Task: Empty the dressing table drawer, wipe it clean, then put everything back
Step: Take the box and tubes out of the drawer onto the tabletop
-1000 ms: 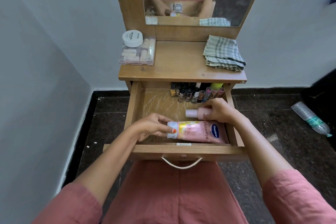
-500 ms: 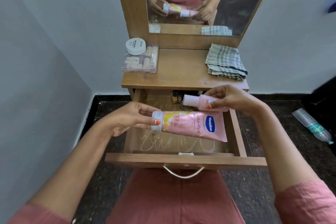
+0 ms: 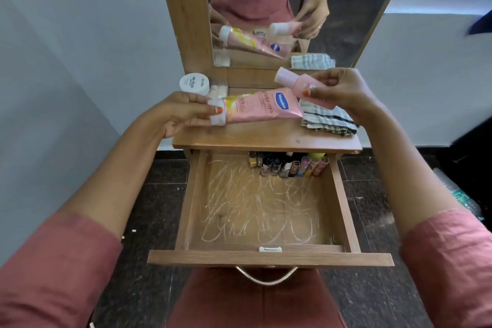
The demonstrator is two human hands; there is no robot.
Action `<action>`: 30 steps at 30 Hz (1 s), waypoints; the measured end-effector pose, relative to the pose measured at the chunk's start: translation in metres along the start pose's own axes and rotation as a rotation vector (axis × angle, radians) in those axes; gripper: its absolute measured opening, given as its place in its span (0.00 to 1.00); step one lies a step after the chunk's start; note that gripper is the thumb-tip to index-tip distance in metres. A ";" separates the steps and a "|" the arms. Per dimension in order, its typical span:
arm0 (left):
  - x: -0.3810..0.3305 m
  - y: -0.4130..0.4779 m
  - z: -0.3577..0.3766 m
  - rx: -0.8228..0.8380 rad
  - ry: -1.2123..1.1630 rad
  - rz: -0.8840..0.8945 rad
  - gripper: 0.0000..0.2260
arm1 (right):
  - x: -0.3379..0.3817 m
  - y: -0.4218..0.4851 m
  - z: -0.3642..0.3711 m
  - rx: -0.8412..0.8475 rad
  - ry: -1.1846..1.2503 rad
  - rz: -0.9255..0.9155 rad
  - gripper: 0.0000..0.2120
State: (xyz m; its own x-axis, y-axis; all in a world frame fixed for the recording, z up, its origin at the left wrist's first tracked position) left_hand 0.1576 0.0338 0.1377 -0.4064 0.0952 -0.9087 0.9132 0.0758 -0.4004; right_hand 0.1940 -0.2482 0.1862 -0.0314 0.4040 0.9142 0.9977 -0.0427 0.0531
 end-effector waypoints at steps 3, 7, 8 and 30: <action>-0.011 0.022 0.006 0.001 -0.004 -0.004 0.06 | -0.004 0.019 0.006 -0.025 -0.051 0.007 0.18; -0.018 0.043 0.009 -0.011 0.025 0.023 0.06 | -0.019 0.039 0.013 -0.044 -0.073 0.070 0.17; -0.019 0.046 0.009 -0.017 0.031 0.030 0.06 | -0.022 0.042 0.015 -0.041 -0.077 0.083 0.16; -0.034 0.046 0.008 -0.413 0.154 0.320 0.14 | -0.022 0.049 0.056 0.015 -0.382 -0.185 0.19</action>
State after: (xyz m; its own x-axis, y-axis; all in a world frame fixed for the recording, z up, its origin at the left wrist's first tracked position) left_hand 0.2135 0.0263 0.1488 -0.1383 0.3198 -0.9374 0.9167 0.3997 0.0011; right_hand 0.2471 -0.2078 0.1463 -0.1878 0.7135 0.6751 0.9782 0.0740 0.1939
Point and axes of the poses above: each hand's wrist, its own y-axis towards the middle knuckle, its own z-axis out of the palm, x = y × z, the point moved 7 cm from there along y, towards the middle knuckle, and after that the axes turned 8 degrees about -x, right-handed, at the moved point
